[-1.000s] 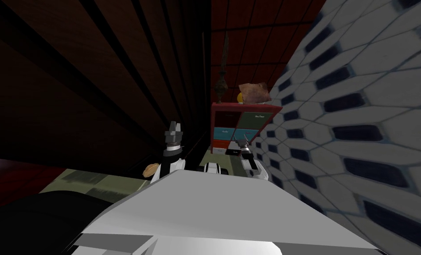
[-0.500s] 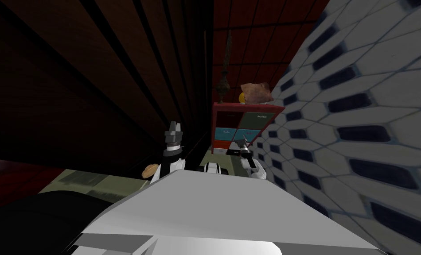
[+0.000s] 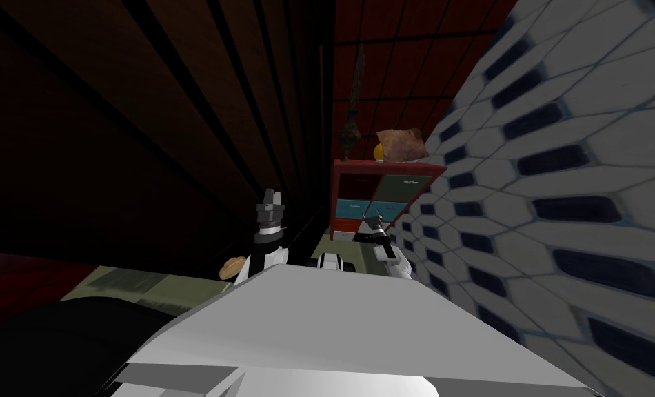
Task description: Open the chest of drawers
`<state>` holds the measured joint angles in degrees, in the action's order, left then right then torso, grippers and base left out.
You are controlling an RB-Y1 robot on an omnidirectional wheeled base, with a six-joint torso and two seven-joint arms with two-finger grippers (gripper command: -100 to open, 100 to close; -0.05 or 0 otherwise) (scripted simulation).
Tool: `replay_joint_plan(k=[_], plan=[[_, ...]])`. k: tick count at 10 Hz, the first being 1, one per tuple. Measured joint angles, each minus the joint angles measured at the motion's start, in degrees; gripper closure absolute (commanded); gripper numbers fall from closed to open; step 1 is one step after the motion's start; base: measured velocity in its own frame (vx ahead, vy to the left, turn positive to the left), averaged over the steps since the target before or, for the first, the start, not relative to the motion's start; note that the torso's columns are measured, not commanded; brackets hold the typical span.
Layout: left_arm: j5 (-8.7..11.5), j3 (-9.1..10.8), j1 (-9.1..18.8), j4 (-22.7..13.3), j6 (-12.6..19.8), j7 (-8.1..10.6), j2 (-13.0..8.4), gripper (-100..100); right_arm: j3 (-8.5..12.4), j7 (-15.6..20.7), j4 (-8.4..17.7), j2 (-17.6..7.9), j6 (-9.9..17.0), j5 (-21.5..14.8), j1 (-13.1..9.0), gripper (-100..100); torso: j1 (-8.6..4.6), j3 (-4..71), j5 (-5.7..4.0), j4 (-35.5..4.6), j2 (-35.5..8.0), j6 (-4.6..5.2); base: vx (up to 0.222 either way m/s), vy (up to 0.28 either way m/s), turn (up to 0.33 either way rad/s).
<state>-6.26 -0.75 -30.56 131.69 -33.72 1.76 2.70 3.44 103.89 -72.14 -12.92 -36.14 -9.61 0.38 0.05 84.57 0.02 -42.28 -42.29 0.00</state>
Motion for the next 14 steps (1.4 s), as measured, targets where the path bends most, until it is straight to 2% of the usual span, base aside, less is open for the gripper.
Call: replay_joint_plan(k=[5,8,14], plan=[[0.0,0.0,0.0,0.0,0.0,0.0,0.0,0,0.45,7.21,5.75,-0.19,-1.02,-0.74,-2.88,-100,-0.04,0.01,-0.01,0.0,0.01,0.0,0.015,0.041,-0.012],[0.0,0.0,0.0,0.0,0.0,0.0,0.0,0,0.84,12.14,10.56,-0.35,-2.1,-1.33,-5.51,-100,-0.05,0.0,-0.02,0.0,0.01,0.0,0.015,0.043,-0.01],[0.0,0.0,0.0,0.0,0.0,0.0,0.0,0,1.32,20.96,16.94,-0.96,-3.31,-2.34,-9.02,-100,-0.04,0.0,-0.01,0.0,0.01,0.0,0.014,0.034,-0.009]])
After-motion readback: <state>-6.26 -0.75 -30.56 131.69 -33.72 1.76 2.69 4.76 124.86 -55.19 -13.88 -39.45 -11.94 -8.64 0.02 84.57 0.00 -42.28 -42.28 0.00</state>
